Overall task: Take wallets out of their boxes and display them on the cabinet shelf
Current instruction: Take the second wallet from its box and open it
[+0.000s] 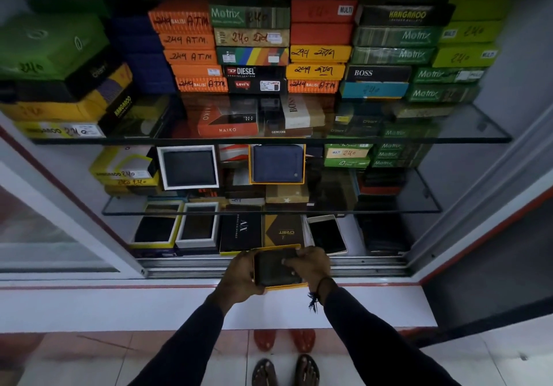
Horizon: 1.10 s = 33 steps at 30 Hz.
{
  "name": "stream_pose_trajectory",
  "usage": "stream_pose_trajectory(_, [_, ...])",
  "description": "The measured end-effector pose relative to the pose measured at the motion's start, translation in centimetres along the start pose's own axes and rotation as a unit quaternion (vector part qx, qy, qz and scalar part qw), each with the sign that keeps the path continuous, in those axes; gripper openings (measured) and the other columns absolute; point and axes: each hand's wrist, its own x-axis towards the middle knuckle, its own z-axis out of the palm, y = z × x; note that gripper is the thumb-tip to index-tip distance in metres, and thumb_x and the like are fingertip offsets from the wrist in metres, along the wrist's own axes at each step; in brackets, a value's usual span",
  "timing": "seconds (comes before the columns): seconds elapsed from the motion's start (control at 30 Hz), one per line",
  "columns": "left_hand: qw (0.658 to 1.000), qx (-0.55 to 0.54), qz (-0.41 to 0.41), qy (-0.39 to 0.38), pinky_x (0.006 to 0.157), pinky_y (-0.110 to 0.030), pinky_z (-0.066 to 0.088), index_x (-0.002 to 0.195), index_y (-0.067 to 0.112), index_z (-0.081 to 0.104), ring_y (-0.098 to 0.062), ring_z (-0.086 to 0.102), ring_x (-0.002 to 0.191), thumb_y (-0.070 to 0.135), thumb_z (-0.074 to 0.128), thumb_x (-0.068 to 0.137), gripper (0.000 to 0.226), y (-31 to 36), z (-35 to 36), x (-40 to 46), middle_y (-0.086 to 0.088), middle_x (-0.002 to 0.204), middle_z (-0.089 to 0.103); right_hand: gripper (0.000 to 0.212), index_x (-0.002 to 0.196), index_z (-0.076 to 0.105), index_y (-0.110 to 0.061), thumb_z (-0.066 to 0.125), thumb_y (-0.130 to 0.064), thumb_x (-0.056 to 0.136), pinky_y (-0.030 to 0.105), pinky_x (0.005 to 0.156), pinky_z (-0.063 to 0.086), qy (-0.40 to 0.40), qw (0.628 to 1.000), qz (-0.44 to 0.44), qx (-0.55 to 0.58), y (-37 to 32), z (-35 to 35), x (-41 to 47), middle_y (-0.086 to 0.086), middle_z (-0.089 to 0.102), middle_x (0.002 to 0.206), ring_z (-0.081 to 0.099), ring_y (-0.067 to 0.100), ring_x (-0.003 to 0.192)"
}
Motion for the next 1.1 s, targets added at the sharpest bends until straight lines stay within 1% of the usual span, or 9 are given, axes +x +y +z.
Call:
stream_pose_trajectory(0.1, [1.0, -0.004, -0.001, -0.01, 0.067, -0.005, 0.053, 0.118, 0.028, 0.058, -0.004, 0.063, 0.094, 0.009, 0.096, 0.053, 0.078, -0.2, 0.0, 0.2, 0.021, 0.105, 0.063, 0.037, 0.07, 0.057, -0.026, 0.092, -0.022, 0.057, 0.022, 0.067, 0.052, 0.018, 0.996, -0.038, 0.076, -1.2, 0.6, 0.3, -0.009, 0.063, 0.084, 0.061, 0.01, 0.081])
stream_pose_trajectory(0.27, [0.993, -0.119, -0.018, -0.006, 0.091, -0.047, 0.061, 0.13, 0.024, 0.056, -0.026, 0.064, 0.116, 0.044, 0.101, 0.032, 0.109, -1.1, -1.1, 0.1, -0.004, 0.13, 0.056, 0.028, 0.072, 0.065, -0.023, 0.089, -0.014, 0.062, 0.042, 0.08, 0.062, -0.014, 0.985, 0.005, 0.174, -1.5, -0.8, 1.3, 0.004, 0.072, 0.095, 0.071, 0.025, 0.094])
stream_pose_trajectory(0.4, [0.976, -0.216, -0.012, -0.011, 0.087, -0.037, 0.062, 0.127, 0.022, 0.064, -0.034, 0.065, 0.11, 0.021, 0.099, 0.054, 0.081, 0.4, -2.3, -0.4, -0.009, 0.124, 0.065, 0.038, 0.112, 0.065, -0.002, 0.078, -0.016, 0.079, 0.039, 0.077, 0.058, -0.154, 0.943, 0.068, 0.286, -0.4, -4.3, 1.7, 0.02, 0.07, 0.116, 0.067, 0.029, 0.102])
stream_pose_trajectory(0.5, [0.951, -0.304, -0.01, -0.052, 0.096, -0.045, 0.054, 0.126, 0.024, 0.068, -0.035, 0.064, 0.114, 0.028, 0.09, 0.066, 0.064, 1.4, -2.3, -1.0, -0.009, 0.122, 0.072, 0.038, 0.119, 0.065, -0.005, 0.068, -0.029, 0.089, 0.039, 0.09, 0.056, -0.199, 0.889, 0.094, 0.402, 1.2, -5.8, 1.2, 0.018, 0.072, 0.116, 0.066, 0.032, 0.112])
stream_pose_trajectory(0.6, [0.911, -0.396, -0.033, -0.107, 0.08, -0.028, 0.052, 0.119, 0.019, 0.075, -0.019, 0.063, 0.097, 0.04, 0.095, 0.059, 0.067, 3.1, -1.5, -1.9, -0.002, 0.107, 0.075, 0.04, 0.127, 0.061, 0.0, 0.064, -0.017, 0.091, 0.042, 0.098, 0.053, -0.283, 0.839, 0.094, 0.456, 2.0, -5.6, 0.0, 0.021, 0.07, 0.12, 0.066, 0.036, 0.116])
stream_pose_trajectory(0.7, [0.896, -0.415, -0.023, -0.156, 0.078, -0.022, 0.053, 0.112, 0.02, 0.078, -0.01, 0.065, 0.092, 0.045, 0.097, 0.052, 0.068, 4.9, -1.0, -2.3, 0.001, 0.102, 0.076, 0.026, 0.115, 0.068, 0.001, 0.06, -0.005, 0.091, 0.038, 0.096, 0.056, -0.335, 0.846, 0.056, 0.412, 1.7, -5.1, -1.3, 0.021, 0.072, 0.114, 0.069, 0.032, 0.109])
stream_pose_trajectory(0.87, [0.885, -0.424, -0.015, -0.189, 0.086, -0.021, 0.052, 0.12, 0.021, 0.074, -0.008, 0.065, 0.101, 0.045, 0.094, 0.058, 0.07, 5.3, -2.0, -2.3, 0.004, 0.11, 0.075, 0.018, 0.096, 0.072, -0.007, 0.057, 0.002, 0.092, 0.029, 0.08, 0.06, -0.291, 0.862, 0.039, 0.414, 1.8, -5.9, -0.8, 0.014, 0.071, 0.1, 0.07, 0.022, 0.089])
stream_pose_trajectory(1.0, [0.882, -0.423, -0.005, -0.205, 0.089, -0.023, 0.052, 0.125, 0.017, 0.071, -0.01, 0.065, 0.107, 0.042, 0.092, 0.062, 0.071, 4.9, -2.6, -2.4, 0.002, 0.117, 0.074, 0.021, 0.091, 0.073, -0.007, 0.057, 0.007, 0.09, 0.035, 0.09, 0.055, -0.289, 0.866, 0.031, 0.407, 1.9, -7.1, -0.4, 0.013, 0.072, 0.1, 0.066, 0.026, 0.097])
stream_pose_trajectory(1.1, [0.884, -0.434, -0.014, -0.174, 0.09, -0.027, 0.053, 0.131, 0.006, 0.065, -0.019, 0.061, 0.113, 0.036, 0.095, 0.06, 0.082, 3.9, -2.6, -2.1, -0.009, 0.123, 0.07, 0.025, 0.104, 0.06, -0.003, 0.064, 0.009, 0.084, 0.044, 0.092, 0.059, -0.259, 0.869, 0.017, 0.421, 2.2, -8.1, 0.4, 0.023, 0.07, 0.112, 0.07, 0.034, 0.102])
